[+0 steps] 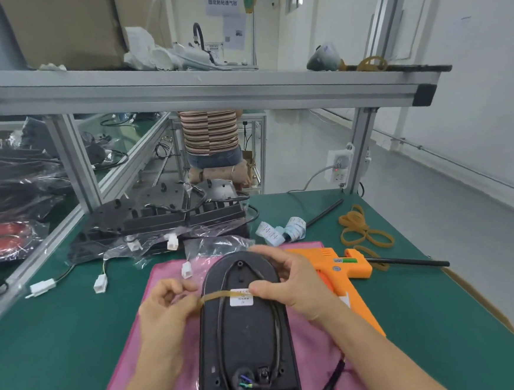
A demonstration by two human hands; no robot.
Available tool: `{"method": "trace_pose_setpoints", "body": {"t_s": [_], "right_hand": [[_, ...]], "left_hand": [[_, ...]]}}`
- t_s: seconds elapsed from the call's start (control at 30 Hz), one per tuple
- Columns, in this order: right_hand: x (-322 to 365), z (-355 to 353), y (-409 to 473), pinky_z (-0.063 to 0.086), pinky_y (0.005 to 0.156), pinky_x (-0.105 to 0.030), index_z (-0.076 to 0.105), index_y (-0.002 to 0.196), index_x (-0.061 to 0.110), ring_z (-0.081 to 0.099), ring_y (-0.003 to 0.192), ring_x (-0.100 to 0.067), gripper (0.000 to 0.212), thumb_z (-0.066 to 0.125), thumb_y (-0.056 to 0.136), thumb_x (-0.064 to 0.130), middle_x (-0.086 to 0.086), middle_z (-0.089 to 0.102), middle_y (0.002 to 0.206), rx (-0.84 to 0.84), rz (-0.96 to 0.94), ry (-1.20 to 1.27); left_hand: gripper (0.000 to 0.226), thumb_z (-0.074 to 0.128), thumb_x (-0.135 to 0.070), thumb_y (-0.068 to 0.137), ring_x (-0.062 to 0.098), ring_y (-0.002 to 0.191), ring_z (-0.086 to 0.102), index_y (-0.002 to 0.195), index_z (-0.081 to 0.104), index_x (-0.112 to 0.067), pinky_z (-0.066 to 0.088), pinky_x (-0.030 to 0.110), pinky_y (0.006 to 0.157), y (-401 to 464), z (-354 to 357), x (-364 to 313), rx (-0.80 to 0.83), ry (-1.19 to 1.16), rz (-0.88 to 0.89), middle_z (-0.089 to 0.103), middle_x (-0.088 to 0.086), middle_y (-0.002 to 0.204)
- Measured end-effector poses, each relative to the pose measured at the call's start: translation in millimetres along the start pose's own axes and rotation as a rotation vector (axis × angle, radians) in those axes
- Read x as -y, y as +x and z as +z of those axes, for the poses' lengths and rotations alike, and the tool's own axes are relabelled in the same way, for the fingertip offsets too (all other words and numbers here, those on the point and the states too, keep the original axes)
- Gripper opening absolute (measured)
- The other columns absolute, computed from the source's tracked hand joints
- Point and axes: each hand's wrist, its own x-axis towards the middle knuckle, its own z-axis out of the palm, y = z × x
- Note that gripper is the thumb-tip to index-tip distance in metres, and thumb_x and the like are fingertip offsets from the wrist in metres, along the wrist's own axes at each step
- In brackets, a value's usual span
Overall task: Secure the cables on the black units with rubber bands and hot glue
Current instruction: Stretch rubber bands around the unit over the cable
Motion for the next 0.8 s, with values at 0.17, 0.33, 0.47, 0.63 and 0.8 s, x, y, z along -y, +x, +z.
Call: {"method": "trace_pose_setpoints", "body": {"t_s": [0.17,0.33,0.47,0.63,0.8], "right_hand": [[-9,7,6,0.054,0.074,-0.022,0.071,0.102,0.024,0.069,0.084,-0.008,0.038,0.074,0.075,-0.004,0.001,0.075,0.095,-0.017,0.035,0.118],[-13,7,10,0.054,0.073,-0.024,0.074,0.1,0.017,0.069,0.084,-0.015,0.034,0.068,0.079,-0.009,-0.007,0.075,0.097,0.006,0.064,0.208],[-20,9,14,0.056,0.075,-0.027,0.074,0.099,0.015,0.069,0.081,-0.016,0.03,0.068,0.08,-0.007,-0.009,0.075,0.096,-0.013,0.093,0.209],[-24,14,16,0.056,0.074,-0.028,0.074,0.098,0.013,0.068,0.079,-0.016,0.027,0.069,0.08,-0.007,-0.01,0.075,0.094,-0.063,0.117,0.186],[-23,7,17,0.056,0.087,-0.037,0.069,0.111,0.007,0.069,0.089,-0.018,0.032,0.071,0.08,-0.002,-0.011,0.074,0.103,-0.102,0.15,0.162]], "left_hand": [[0.044,0.04,0.034,0.072,0.002,0.048,0.053,0.067,0.047,-0.009,0.043,0.011,0.045,1,0,6,-0.082,0.002,0.05,0.061,-0.007,0.054],[0.043,0.039,0.036,0.067,0.005,0.041,0.048,0.062,0.042,-0.006,0.036,0.011,0.04,-2,-8,-10,-0.036,0.096,-0.002,0.056,-0.005,0.048],[0.035,0.044,0.031,0.072,0.008,0.034,0.045,0.06,0.045,-0.002,0.035,0.012,0.036,-5,-17,-8,0.02,0.142,-0.149,0.053,0.002,0.045],[0.027,0.047,0.012,0.085,0.015,0.044,0.042,0.066,0.051,-0.006,0.035,0.016,0.041,-16,-14,-4,0.041,0.13,-0.328,0.05,0.01,0.055],[0.013,0.053,-0.004,0.095,0.034,0.079,0.061,0.082,0.055,-0.003,0.05,0.02,0.058,-19,13,0,0.172,0.061,-0.434,0.067,0.02,0.111]]}}
